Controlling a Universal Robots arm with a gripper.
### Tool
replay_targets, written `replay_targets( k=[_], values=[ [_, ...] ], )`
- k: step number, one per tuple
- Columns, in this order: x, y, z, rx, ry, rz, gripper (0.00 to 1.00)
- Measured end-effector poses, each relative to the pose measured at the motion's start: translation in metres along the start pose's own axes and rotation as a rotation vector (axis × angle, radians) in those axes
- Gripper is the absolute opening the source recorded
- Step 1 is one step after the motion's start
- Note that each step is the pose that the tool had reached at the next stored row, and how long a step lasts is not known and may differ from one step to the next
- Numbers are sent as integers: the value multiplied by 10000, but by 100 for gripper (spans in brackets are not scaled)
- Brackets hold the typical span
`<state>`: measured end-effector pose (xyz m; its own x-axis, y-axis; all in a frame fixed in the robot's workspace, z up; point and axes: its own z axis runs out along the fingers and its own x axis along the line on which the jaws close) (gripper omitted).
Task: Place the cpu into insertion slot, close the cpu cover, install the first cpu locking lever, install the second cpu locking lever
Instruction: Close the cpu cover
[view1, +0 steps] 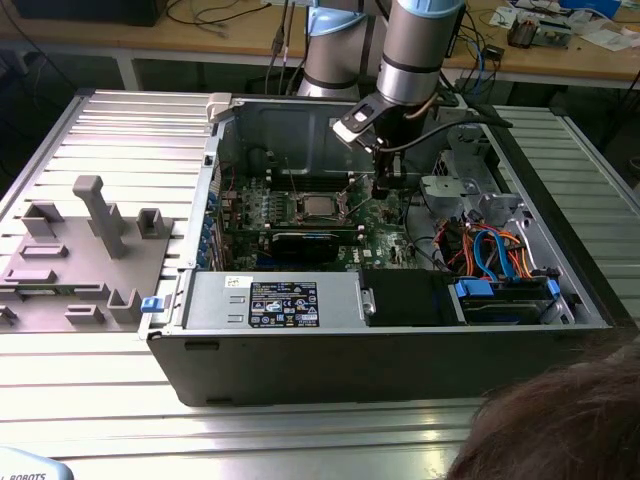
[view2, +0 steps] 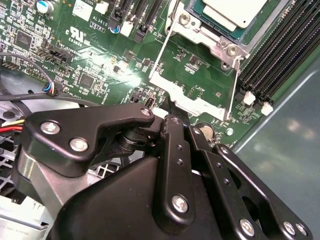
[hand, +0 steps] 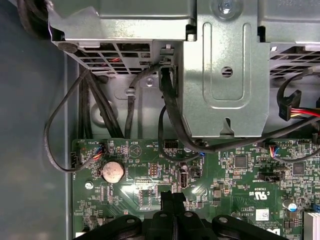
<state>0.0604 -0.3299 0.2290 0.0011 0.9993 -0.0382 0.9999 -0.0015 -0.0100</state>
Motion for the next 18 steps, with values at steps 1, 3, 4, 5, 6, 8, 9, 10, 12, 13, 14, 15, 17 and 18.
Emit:
replay_targets(
  k=[1, 3, 4, 5, 6, 8, 9, 10, 12, 13, 14, 15, 17, 18],
  values=[
    [0, 0, 3, 0, 0, 0, 11],
    [0, 0, 12, 0, -1, 0, 11],
    [0, 0, 14, 0, -1, 0, 11],
    [1, 0, 18, 0, -1, 0, 11],
    [1, 0, 21, 0, -1, 0, 11],
    [1, 0, 27, 0, -1, 0, 11],
    [1, 0, 29, 0, -1, 0, 11],
    [1, 0, 33, 0, -1, 0, 11],
    [1, 0, 39, 0, -1, 0, 11],
    [2, 0, 44, 0, -1, 0, 11],
    [2, 0, 47, 0, 0, 0, 11],
    [2, 1, 50, 0, 0, 0, 11],
    [2, 1, 60, 0, -1, 0, 11],
    [3, 1, 65, 0, 0, 0, 11]
  ],
)
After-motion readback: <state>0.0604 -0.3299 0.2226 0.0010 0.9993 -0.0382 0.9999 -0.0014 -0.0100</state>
